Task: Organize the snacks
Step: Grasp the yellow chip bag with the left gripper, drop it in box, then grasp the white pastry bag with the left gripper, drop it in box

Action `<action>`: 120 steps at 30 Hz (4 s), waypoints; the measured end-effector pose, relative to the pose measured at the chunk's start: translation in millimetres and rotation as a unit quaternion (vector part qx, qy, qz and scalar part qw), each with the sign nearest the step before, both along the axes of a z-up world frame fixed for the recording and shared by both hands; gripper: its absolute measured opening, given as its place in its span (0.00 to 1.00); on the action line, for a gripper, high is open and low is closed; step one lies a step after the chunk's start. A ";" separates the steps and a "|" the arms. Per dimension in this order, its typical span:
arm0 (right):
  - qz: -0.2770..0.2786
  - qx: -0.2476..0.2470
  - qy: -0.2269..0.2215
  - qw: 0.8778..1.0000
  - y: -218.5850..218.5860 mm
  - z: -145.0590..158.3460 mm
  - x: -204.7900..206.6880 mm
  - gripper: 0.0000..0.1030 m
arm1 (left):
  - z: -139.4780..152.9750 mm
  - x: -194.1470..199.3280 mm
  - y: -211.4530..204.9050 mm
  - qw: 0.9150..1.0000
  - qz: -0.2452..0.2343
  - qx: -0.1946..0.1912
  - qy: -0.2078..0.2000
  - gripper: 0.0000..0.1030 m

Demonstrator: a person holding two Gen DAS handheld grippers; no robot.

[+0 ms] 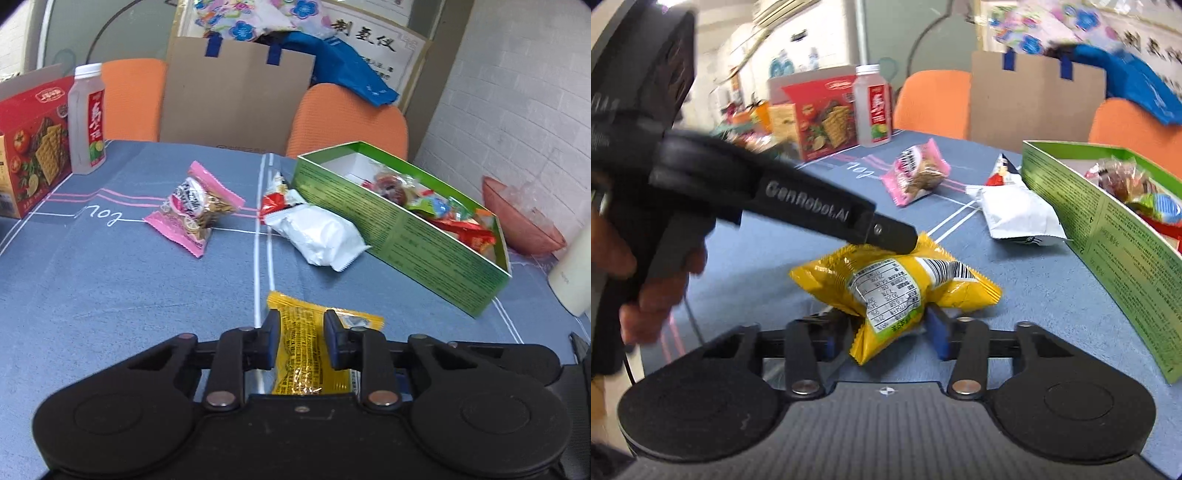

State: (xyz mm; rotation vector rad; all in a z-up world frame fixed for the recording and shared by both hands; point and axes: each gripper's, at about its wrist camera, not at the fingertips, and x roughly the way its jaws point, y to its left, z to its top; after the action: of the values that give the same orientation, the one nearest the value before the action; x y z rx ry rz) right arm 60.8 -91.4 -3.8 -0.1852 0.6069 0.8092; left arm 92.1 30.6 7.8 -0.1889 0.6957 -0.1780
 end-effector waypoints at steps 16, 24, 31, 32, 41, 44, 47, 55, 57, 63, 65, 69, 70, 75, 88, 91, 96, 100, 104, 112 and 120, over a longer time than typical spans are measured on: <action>-0.010 0.021 -0.006 1.000 -7.0 8.1 -5.2 1.00 | -8.6 -14.2 5.8 1.000 0.015 -0.016 0.020 1.00; -0.025 0.011 -0.021 0.999 4.3 -3.1 2.5 0.78 | -16.0 -8.1 -13.8 0.999 -0.021 -0.012 0.020 0.95; -0.030 0.025 -0.035 0.999 -4.9 5.8 -0.6 0.71 | -6.8 -12.7 -21.4 1.000 -0.028 -0.003 0.003 0.95; -0.031 0.026 -0.038 0.998 -5.3 6.4 -1.4 0.71 | -5.2 -13.4 -23.6 1.000 -0.029 0.001 -0.001 0.95; -0.056 0.056 -0.110 0.991 -27.3 43.3 -8.4 0.71 | 45.3 -13.7 -46.8 0.996 -0.055 0.014 -0.074 0.94; -0.075 0.060 -0.144 0.985 -40.6 58.2 -1.3 0.71 | 63.2 1.4 -60.7 0.993 -0.075 0.014 -0.094 0.94; -0.104 0.061 -0.164 0.979 -56.5 66.7 12.0 0.71 | 72.6 23.0 -78.2 0.989 -0.098 0.011 -0.108 0.94; -0.184 0.050 -0.172 0.967 -98.7 70.2 68.6 0.71 | 74.8 93.8 -131.6 0.983 -0.147 0.000 -0.109 0.94; -0.200 0.054 -0.164 0.965 -108.6 68.6 79.8 0.71 | 72.6 105.6 -145.4 0.982 -0.155 0.007 -0.111 0.94; -0.232 0.023 -0.151 0.961 -114.7 41.2 106.9 0.81 | 47.0 131.3 -161.0 0.984 -0.154 0.039 -0.085 1.00; -0.253 -0.010 -0.138 0.958 -111.9 27.8 111.9 1.00 | 37.8 120.9 -153.0 0.986 -0.130 0.052 -0.085 1.00; -0.250 -0.001 -0.163 0.954 -114.5 23.8 91.3 1.00 | 36.4 92.6 -120.4 0.988 -0.117 0.022 -0.094 1.00; -0.256 0.000 -0.172 0.951 -113.2 26.0 85.5 1.00 | 37.6 86.5 -111.9 0.990 -0.107 0.016 -0.093 1.00; -0.252 0.011 -0.214 0.944 -100.2 41.0 56.0 1.00 | 41.7 57.2 -66.4 0.995 -0.049 -0.007 -0.089 1.00; -0.159 -0.013 -0.177 0.971 -50.1 15.8 12.9 1.00 | 6.3 67.3 4.1 0.998 0.054 -0.036 -0.012 1.00; -0.155 -0.013 -0.175 0.972 -50.4 16.8 5.5 1.00 | -3.6 88.5 3.9 0.997 0.061 -0.053 -0.005 1.00; -0.162 -0.013 -0.169 0.972 -57.6 16.0 -1.3 1.00 | -19.9 122.4 -0.3 0.994 0.070 -0.083 0.028 1.00; -0.163 0.004 -0.144 0.976 -64.3 12.2 -2.0 1.00 | -25.6 127.0 -0.8 0.991 0.056 -0.113 0.036 0.66; -0.156 0.019 -0.122 0.980 -66.4 8.8 -2.7 1.00 | -23.9 101.3 -3.9 0.993 0.029 -0.101 0.044 0.54; -0.100 0.052 -0.052 0.992 -53.9 0.7 -3.6 1.00 | -20.7 16.6 -4.9 0.995 -0.022 -0.090 0.044 0.92; -0.075 0.031 -0.024 0.996 -29.1 -5.1 7.7 1.00 | -12.7 11.2 -0.9 0.994 -0.020 -0.100 0.039 1.00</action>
State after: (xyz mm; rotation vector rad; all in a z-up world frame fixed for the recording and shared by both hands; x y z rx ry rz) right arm 68.5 -120.5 -8.9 -0.1009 0.5426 0.6764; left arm 103.2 29.7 -5.0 -0.3755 0.7593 -0.2806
